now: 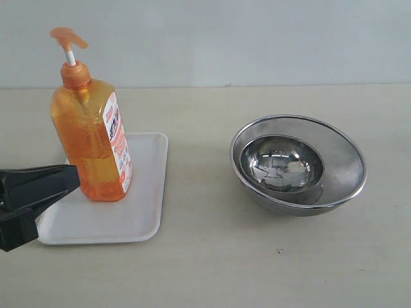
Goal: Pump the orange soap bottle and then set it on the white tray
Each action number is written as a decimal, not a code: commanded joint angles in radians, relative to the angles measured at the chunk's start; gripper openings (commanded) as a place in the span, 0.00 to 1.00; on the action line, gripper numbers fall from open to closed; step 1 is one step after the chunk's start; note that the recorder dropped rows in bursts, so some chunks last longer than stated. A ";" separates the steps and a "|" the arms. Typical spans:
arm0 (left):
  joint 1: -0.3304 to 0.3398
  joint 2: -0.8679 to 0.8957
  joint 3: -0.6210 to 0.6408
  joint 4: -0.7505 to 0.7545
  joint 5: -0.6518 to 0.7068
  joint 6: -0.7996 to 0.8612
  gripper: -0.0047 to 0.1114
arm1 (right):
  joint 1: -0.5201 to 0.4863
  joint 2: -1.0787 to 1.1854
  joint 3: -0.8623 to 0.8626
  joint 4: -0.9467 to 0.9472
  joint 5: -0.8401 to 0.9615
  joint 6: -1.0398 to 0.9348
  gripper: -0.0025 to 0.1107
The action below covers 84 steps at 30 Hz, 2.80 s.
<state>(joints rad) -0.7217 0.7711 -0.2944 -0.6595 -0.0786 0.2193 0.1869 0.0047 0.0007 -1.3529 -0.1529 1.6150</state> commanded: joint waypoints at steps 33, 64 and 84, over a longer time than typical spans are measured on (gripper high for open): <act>0.663 -0.771 0.280 0.217 0.003 0.140 0.08 | -0.007 -0.005 -0.001 0.000 -0.026 0.000 0.02; 0.681 -0.771 0.294 0.695 0.378 -0.306 0.08 | -0.007 -0.005 -0.001 0.008 -0.047 -0.002 0.02; 0.681 -0.771 0.294 0.690 0.381 -0.340 0.08 | -0.007 -0.005 -0.001 0.008 -0.047 -0.002 0.02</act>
<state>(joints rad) -0.0440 0.0034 -0.0029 0.0263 0.3000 -0.1105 0.1869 0.0047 0.0007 -1.3492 -0.1987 1.6150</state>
